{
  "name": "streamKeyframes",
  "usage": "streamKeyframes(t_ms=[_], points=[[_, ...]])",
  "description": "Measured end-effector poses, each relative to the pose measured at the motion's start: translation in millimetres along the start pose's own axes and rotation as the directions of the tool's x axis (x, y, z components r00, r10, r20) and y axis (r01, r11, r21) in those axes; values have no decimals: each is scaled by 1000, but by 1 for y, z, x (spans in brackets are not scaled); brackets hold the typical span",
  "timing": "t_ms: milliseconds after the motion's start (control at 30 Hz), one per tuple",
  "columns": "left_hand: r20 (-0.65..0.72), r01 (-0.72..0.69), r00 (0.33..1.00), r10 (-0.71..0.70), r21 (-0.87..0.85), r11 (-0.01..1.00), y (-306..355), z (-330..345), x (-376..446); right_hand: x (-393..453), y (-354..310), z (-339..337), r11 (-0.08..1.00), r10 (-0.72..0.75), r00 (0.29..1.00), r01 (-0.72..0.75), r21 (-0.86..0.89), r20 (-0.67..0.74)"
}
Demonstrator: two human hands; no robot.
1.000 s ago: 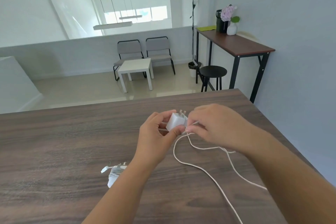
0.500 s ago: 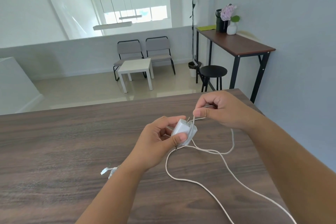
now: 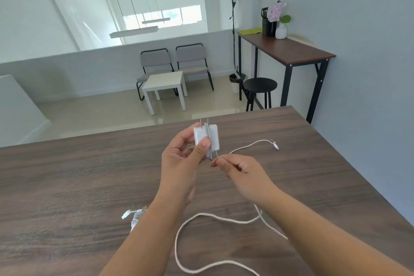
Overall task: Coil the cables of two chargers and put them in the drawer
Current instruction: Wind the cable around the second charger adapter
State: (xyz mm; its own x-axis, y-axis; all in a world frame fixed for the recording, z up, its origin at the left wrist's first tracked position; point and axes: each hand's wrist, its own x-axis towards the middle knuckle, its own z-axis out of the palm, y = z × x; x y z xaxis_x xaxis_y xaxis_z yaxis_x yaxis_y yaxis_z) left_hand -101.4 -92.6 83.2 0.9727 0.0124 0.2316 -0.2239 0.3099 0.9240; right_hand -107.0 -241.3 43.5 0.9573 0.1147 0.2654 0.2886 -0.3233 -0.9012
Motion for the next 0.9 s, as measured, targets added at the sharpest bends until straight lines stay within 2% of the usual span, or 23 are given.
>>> streamKeyframes(t_ms=[67, 167, 233, 300, 433, 533, 700, 800, 900], points=[[-58, -48, 997, 57, 136, 989, -2, -1, 3, -7, 0, 4, 983, -56, 998, 50, -177, -30], [-102, -72, 990, 101, 256, 964, -6, -7, 5, -10, -15, -5, 860, -213, 976, 206, -466, 39], [-116, -65, 988, 103, 295, 953, -8, -9, 8, -9, -27, -10, 782, -240, 965, 259, -566, 111], [-135, -26, 989, 61, 252, 968, -9, -9, 9, -6, -32, -11, 712, -208, 964, 264, -650, 164], [-153, 103, 981, -116, -91, 990, -8, -4, 12, 1, -25, -7, 684, -123, 983, 185, -706, 138], [-130, 160, 973, -190, -214, 964, -8, -2, 10, 0, -24, 0, 691, -101, 984, 173, -702, 144], [-177, 142, 969, -173, -174, 974, -12, -7, 10, -1, -36, 0, 650, -128, 965, 255, -716, 227], [-186, 94, 977, -105, -67, 993, -16, -6, 8, 0, -46, -6, 562, -135, 950, 306, -768, 280], [-192, 48, 980, -52, -29, 998, -14, -2, 8, 0, -52, -8, 489, -143, 942, 334, -806, 304]])
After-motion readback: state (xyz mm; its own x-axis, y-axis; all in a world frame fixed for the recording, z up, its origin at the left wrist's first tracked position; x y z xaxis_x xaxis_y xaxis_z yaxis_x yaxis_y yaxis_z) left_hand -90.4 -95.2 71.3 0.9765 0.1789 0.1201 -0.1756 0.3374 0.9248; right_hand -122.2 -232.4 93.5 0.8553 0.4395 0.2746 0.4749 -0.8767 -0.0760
